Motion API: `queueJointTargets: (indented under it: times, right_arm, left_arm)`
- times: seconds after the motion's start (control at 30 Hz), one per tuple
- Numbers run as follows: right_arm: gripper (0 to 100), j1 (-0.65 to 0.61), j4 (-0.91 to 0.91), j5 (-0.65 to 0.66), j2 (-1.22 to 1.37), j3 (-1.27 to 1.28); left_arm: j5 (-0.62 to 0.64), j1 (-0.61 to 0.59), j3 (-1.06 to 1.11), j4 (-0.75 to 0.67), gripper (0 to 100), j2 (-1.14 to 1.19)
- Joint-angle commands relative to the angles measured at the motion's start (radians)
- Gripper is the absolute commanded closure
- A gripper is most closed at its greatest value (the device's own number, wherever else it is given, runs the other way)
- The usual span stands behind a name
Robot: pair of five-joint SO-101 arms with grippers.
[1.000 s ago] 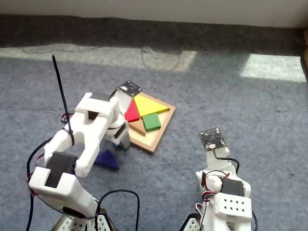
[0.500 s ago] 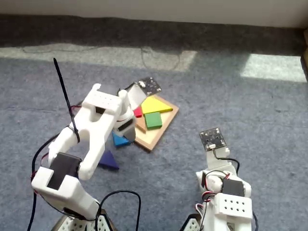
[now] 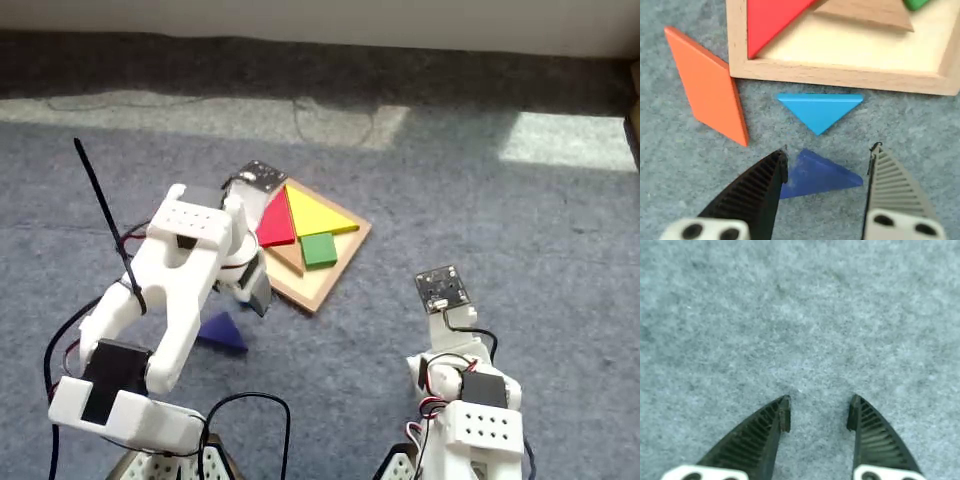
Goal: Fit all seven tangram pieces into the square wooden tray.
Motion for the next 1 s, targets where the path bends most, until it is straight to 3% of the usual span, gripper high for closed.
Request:
queueJointTargets:
  times: [0.0,0.13,0.37,0.53,0.7,0.97]
  right_arm:
    - [81.4,0.019,-0.01,0.0,-0.001,0.005]
    - [81.4,0.021,-0.01,0.0,-0.001,0.005]
    - [81.4,0.021,-0.01,0.0,-0.001,0.007]
    - [81.4,0.021,-0.01,0.0,-0.001,0.007]
    - [81.4,0.021,-0.01,0.0,-0.001,0.007]
    - [81.4,0.021,-0.01,0.0,-0.001,0.007]
  left_arm:
    - [0.023,-0.051,0.099,-0.14,73,-0.01]
    - [0.018,-0.157,0.111,-0.163,73,-0.021]
    - [-0.152,-0.334,0.084,-0.163,77,-0.025]
    - [-0.161,-0.355,-0.03,-0.031,80,-0.025]
    - [0.0,-0.315,-0.153,0.1,80,-0.025]
    - [0.273,-0.074,-0.162,0.115,80,-0.022]
